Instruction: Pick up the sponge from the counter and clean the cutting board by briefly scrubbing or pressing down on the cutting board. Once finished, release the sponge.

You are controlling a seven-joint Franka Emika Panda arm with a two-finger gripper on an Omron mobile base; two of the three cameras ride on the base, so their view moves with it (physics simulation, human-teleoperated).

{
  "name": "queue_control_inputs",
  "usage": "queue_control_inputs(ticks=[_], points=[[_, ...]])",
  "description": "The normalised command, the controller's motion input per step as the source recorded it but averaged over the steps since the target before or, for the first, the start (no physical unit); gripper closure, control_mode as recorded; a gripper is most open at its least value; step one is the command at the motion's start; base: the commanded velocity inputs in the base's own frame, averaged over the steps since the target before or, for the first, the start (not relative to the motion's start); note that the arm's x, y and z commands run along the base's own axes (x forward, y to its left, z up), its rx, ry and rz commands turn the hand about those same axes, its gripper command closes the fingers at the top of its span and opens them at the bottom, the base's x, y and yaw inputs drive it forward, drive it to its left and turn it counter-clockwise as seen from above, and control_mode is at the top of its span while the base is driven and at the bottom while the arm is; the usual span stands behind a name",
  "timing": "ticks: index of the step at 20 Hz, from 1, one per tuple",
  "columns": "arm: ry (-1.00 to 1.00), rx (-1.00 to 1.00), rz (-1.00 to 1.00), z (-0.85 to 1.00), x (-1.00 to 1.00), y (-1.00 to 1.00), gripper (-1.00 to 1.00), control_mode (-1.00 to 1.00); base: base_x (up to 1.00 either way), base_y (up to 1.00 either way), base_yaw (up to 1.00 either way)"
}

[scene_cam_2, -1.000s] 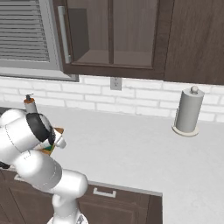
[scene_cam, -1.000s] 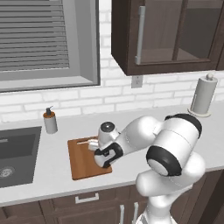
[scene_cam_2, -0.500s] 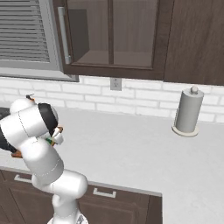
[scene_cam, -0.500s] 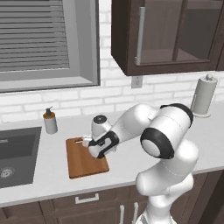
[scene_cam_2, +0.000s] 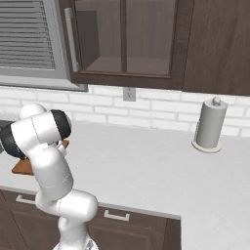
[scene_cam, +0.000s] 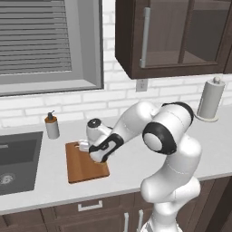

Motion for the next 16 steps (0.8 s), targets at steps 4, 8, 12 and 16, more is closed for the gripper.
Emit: queue_control_inputs(ticks=[4, 8, 12, 16], points=[[-0.04, 0.06, -0.09, -0.21, -0.01, 0.50, 1.00, -1.00, 0.00, 0.00, 0.00], [0.00, 0.11, -0.05, -0.11, -0.02, 0.14, 1.00, -1.00, 0.00, 0.00, 0.00], [0.00, 0.07, 0.00, 0.00, -0.16, 0.00, 1.00, -1.00, 0.00, 0.00, 0.00], [0.00, 0.00, 0.00, 0.07, -0.27, -0.01, 1.00, -1.00, 0.00, 0.00, 0.00]])
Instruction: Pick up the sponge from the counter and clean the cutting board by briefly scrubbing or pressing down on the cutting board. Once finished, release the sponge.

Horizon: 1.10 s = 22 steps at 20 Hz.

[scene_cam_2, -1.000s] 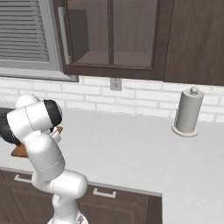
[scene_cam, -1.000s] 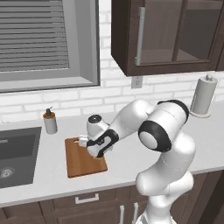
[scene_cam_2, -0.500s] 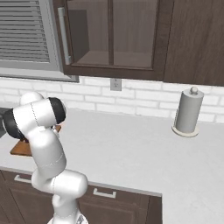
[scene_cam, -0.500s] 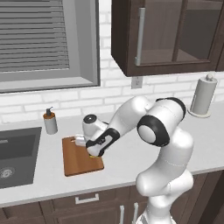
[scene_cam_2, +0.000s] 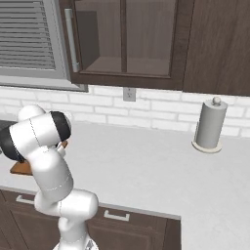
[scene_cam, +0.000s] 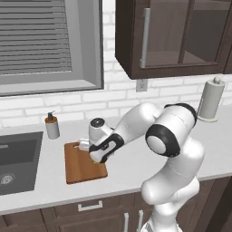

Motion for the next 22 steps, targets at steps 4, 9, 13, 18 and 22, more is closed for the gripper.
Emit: queue_control_inputs(ticks=[4, 9, 13, 18, 22], points=[[0.01, 0.00, 0.00, 0.61, -0.13, 0.00, 1.00, -1.00, 0.00, 0.00, 0.00], [0.06, 0.00, 0.00, 0.71, 0.00, 0.07, 1.00, -1.00, 0.00, 0.00, 0.00], [0.05, -0.01, -0.01, 0.03, 0.06, 0.77, 1.00, -1.00, 0.00, 0.00, 0.00], [-0.04, -0.02, -0.09, -0.03, 0.01, 0.68, 1.00, -1.00, 0.00, 0.00, 0.00], [0.00, -0.02, -0.12, 0.00, 0.16, 0.57, 1.00, -1.00, 0.00, 0.00, 0.00]])
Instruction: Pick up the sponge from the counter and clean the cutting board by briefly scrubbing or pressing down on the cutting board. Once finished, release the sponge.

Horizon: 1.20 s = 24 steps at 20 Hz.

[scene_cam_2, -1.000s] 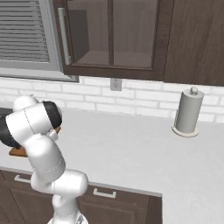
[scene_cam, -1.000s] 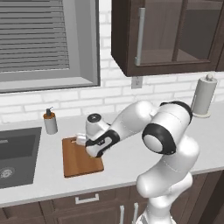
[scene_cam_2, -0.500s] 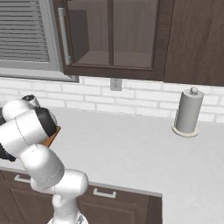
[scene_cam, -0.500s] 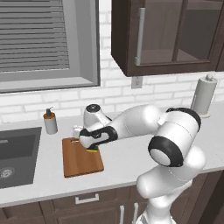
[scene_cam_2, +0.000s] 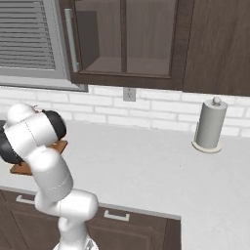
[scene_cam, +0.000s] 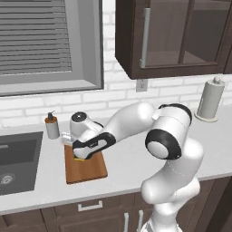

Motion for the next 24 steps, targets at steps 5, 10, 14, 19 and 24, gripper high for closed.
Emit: queue_control_inputs(ticks=[5, 10, 14, 19, 24], points=[[0.01, -0.07, -0.09, -0.22, 0.29, 0.38, 1.00, -1.00, 0.00, 0.00, 0.00], [-0.01, -0.06, -0.06, -0.46, 0.13, 0.28, 1.00, -1.00, 0.00, 0.00, 0.00], [-0.02, -0.01, -0.04, -0.46, 0.07, 0.07, 1.00, -1.00, 0.00, 0.00, 0.00], [-0.09, 0.00, 0.00, -0.61, 0.03, 0.00, 1.00, -1.00, 0.00, 0.00, 0.00], [-0.19, 0.00, 0.00, -0.46, 0.02, -0.26, 1.00, -1.00, 0.00, 0.00, 0.00]])
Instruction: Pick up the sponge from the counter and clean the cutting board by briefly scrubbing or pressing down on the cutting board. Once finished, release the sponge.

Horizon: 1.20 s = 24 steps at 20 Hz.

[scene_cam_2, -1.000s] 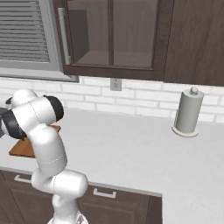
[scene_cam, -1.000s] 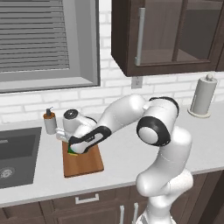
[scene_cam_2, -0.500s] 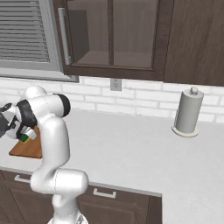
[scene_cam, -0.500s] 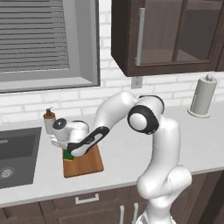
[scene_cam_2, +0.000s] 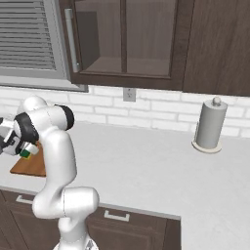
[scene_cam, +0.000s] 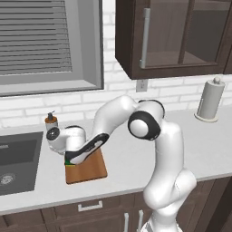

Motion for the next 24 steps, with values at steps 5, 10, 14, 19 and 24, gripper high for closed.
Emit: queue_control_inputs(ticks=[5, 10, 14, 19, 24], points=[[-0.17, 0.05, 0.00, -0.28, 0.09, -0.64, 1.00, -1.00, 0.00, 0.00, 0.00], [-0.01, 0.09, 0.00, -0.14, 0.42, -0.64, 1.00, -1.00, 0.00, 0.00, 0.00], [0.02, 0.04, 0.00, -0.22, 0.48, -0.51, 1.00, -1.00, 0.00, 0.00, 0.00], [0.00, 0.00, -0.05, -0.59, 0.35, -0.41, 1.00, -1.00, 0.00, 0.00, 0.00], [0.00, 0.00, -0.10, -0.49, 0.16, -0.73, 1.00, -1.00, 0.00, 0.00, 0.00]])
